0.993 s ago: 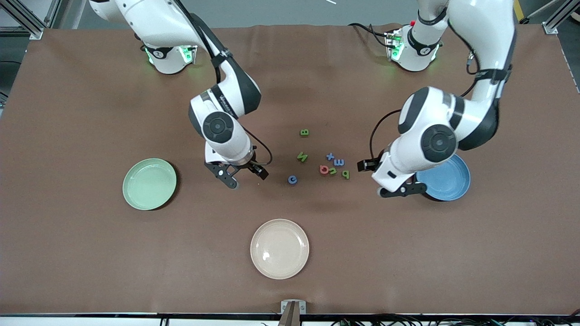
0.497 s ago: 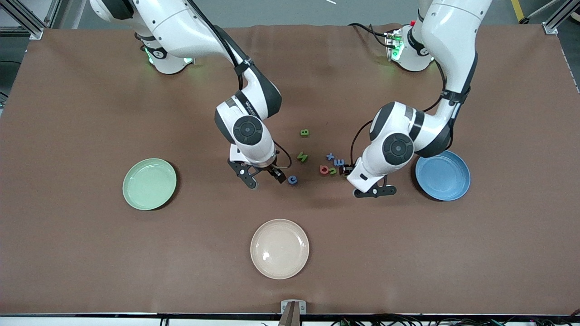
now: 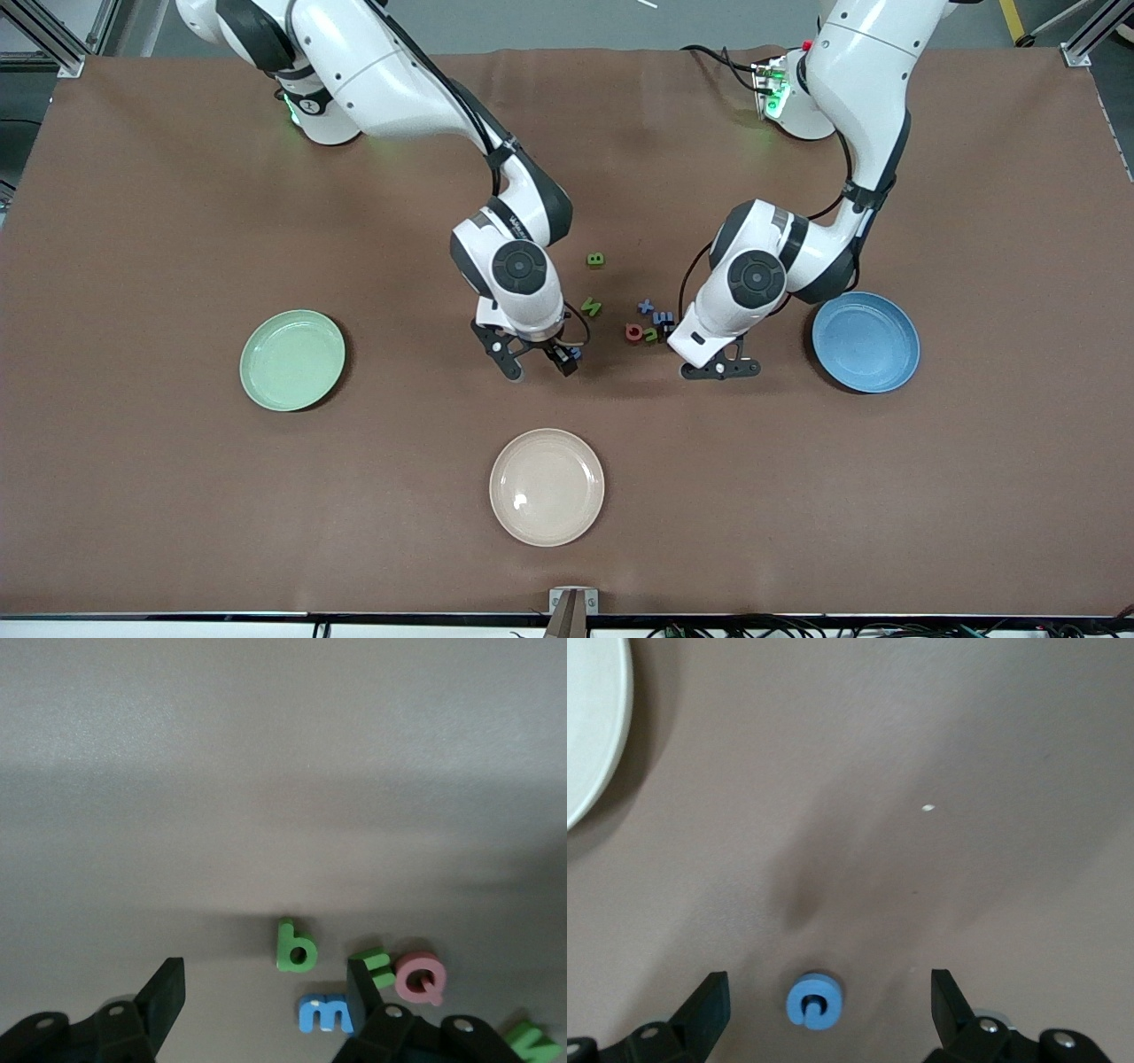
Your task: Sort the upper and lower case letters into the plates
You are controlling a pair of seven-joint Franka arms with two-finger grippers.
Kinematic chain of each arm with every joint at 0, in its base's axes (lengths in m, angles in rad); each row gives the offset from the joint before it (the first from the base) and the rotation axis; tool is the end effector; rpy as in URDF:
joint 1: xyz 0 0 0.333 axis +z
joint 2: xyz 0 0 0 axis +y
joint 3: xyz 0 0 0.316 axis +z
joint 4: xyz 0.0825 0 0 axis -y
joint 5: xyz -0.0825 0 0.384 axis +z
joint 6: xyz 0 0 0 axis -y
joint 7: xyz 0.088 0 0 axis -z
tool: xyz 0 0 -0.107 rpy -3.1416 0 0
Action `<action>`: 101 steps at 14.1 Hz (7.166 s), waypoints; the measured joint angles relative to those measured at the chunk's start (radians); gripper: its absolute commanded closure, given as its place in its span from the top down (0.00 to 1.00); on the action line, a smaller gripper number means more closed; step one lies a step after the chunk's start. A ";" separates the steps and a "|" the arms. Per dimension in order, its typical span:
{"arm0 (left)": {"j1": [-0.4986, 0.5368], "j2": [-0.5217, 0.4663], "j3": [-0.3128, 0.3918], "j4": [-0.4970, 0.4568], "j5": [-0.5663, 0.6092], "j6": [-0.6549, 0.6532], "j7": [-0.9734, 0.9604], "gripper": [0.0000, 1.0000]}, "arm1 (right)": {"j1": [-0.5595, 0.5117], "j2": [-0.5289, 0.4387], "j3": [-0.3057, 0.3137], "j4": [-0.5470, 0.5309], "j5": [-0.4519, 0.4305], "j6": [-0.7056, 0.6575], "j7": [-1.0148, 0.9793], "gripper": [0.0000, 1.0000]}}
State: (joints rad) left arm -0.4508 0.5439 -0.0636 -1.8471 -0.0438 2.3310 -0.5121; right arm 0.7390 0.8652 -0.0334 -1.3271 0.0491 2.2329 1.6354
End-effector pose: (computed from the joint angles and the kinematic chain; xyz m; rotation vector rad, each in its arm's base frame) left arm 0.5561 -0.3125 0.2247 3.1117 0.0576 -0.1294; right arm 0.5636 0.4897 0.2155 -2.7574 1.4127 -0.0046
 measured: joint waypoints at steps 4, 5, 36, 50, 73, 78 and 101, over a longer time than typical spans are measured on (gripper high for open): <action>-0.010 0.023 0.000 -0.001 0.015 0.032 -0.012 0.80 | 0.022 0.081 -0.003 0.084 -0.030 0.000 0.040 0.88; -0.013 0.032 0.000 -0.002 0.016 0.046 -0.012 0.80 | 0.025 0.087 -0.003 0.089 -0.031 0.000 0.041 0.85; -0.036 0.091 0.001 -0.004 0.071 0.102 -0.039 0.49 | -0.433 -0.587 -0.030 -0.797 -0.031 0.099 -1.048 0.00; -0.046 0.088 0.000 0.000 0.071 0.102 -0.081 0.07 | -0.659 -0.558 -0.022 -0.986 -0.031 0.315 -1.393 0.04; 0.536 -0.259 0.015 -0.380 0.296 0.112 0.670 0.09 | -0.319 -0.497 0.254 -0.589 -0.029 0.039 -0.502 1.00; 0.580 -0.206 0.008 -0.394 0.296 0.194 0.728 0.09 | -0.164 -0.256 0.248 -0.361 -0.118 0.071 -0.282 1.00; 0.579 -0.193 -0.090 -0.356 0.296 0.159 0.709 1.00 | 0.045 -0.005 0.164 -0.105 -0.212 0.065 0.042 0.01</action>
State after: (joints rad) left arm 0.1283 0.3507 -0.1535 -2.2036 0.2518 2.4898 0.1968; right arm 0.7836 0.8600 0.1306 -1.4321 -0.1628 2.2977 1.6776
